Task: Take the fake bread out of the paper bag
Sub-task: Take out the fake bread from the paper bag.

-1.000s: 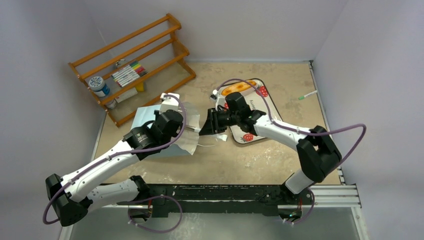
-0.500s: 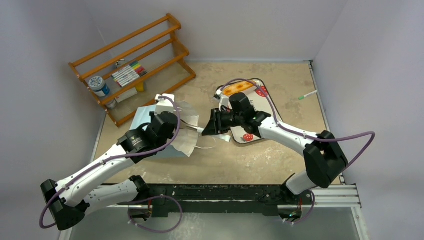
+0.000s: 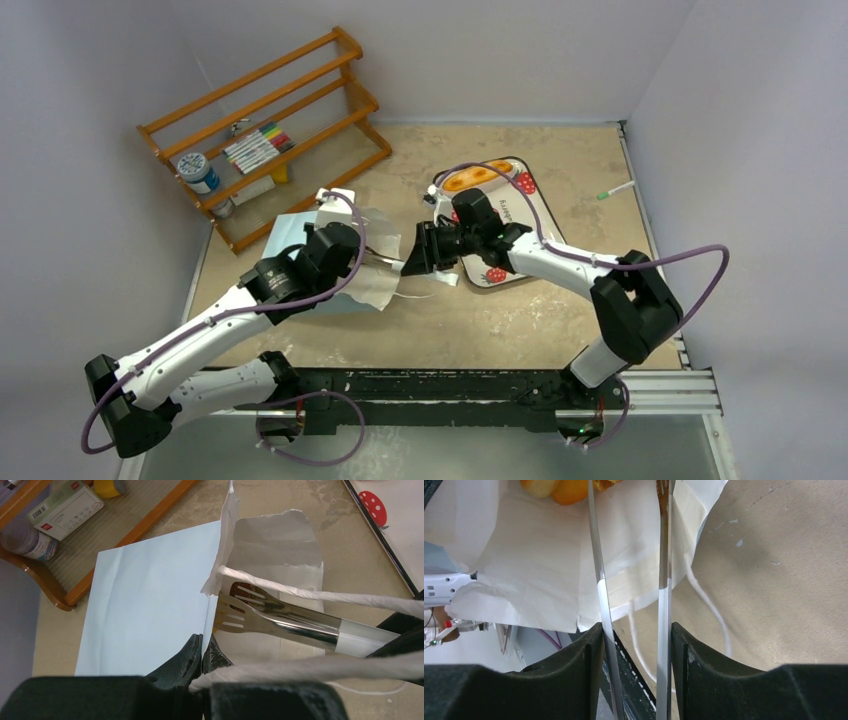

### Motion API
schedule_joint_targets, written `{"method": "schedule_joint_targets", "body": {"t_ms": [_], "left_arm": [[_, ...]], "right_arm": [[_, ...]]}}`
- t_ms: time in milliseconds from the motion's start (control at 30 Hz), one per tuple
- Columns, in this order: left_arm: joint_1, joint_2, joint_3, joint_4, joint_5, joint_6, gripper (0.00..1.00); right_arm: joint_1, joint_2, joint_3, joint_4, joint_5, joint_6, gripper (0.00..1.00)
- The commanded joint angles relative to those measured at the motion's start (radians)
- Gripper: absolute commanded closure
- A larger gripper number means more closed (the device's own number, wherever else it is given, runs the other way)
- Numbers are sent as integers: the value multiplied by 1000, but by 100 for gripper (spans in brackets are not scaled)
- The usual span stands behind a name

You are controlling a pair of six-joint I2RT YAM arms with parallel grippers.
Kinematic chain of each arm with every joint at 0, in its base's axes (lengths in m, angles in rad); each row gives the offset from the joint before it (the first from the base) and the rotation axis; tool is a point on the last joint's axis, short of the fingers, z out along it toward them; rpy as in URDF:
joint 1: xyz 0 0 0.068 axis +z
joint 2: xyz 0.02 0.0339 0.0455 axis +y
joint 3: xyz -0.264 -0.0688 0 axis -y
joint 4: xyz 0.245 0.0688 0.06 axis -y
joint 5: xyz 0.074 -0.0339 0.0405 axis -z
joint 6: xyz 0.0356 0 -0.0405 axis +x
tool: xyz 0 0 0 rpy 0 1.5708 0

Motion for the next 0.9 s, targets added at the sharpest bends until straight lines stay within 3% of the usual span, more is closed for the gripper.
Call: {"method": "schedule_joint_targets", "body": {"t_ms": [0, 333, 500, 700, 867], "left_arm": [[-2, 6, 46, 4, 10, 18, 100], [-2, 14, 41, -2, 26, 19, 100], [-2, 18, 24, 11, 36, 15, 100], [-2, 16, 23, 16, 30, 14, 100], [-1, 4, 23, 11, 13, 10, 100]], "right_arm": [[-3, 21, 55, 73, -53, -10, 49], [-2, 86, 131, 105, -74, 0, 49], [0, 94, 153, 96, -79, -4, 55], [0, 90, 145, 76, -81, -13, 98], [0, 55, 131, 57, -68, -21, 100]]}}
